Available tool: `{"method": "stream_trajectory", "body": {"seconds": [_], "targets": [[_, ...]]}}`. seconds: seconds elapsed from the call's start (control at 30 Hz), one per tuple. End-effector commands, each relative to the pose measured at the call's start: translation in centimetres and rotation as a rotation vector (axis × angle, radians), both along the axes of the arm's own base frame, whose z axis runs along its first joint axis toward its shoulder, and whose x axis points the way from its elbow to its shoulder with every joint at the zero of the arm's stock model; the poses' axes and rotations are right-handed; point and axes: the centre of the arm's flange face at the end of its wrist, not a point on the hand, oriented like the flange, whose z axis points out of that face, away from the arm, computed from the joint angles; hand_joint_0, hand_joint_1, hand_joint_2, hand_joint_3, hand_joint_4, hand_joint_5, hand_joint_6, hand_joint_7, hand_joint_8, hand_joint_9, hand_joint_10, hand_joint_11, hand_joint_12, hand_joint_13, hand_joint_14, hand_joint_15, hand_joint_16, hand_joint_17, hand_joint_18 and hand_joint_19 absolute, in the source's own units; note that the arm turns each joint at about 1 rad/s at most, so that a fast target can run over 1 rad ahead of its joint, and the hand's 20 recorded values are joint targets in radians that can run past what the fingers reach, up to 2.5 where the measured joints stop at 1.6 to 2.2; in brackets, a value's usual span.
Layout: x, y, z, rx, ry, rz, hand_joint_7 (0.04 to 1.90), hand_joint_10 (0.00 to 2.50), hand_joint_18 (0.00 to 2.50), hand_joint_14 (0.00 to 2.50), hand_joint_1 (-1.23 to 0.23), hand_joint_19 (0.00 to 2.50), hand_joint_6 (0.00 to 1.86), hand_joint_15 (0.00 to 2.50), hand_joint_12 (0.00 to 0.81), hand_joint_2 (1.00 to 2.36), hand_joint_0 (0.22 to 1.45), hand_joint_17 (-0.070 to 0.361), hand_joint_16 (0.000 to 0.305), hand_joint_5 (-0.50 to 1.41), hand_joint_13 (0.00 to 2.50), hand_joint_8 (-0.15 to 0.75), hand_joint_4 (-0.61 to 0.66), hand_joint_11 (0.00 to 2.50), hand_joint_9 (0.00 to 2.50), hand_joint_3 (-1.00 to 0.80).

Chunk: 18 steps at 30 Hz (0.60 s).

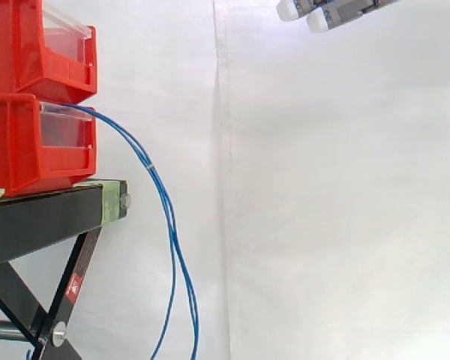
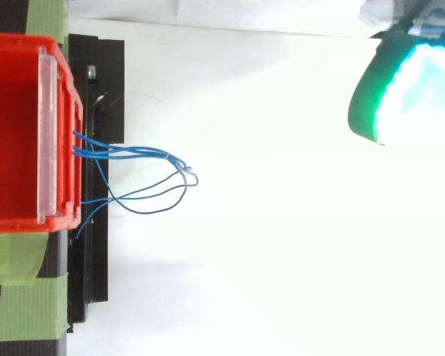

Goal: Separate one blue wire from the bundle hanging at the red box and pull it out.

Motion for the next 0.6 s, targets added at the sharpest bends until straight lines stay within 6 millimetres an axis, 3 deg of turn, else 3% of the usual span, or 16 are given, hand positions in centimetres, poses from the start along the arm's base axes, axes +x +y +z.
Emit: {"method": "stream_trajectory", "body": {"seconds": [0.0, 0.57], "targets": [[0.01, 0.00, 0.03, 0.000, 0.000, -0.001, 0.75, 0.00, 0.00, 0.00, -0.37, 0.00, 0.50, 0.13, 0.313, 1.00, 0.49, 0.144, 0.064, -0.26, 0.00, 0.219, 0.18, 0.00, 0.00, -0.50], [0.05, -0.18, 0.02, -0.072, 0.000, -0.021, 0.79, 0.00, 0.00, 0.00, -0.37, 0.00, 0.50, 0.13, 0.320, 1.00, 0.47, 0.146, 0.065, -0.26, 0.00, 0.226, 0.20, 0.00, 0.00, -0.50]]}}
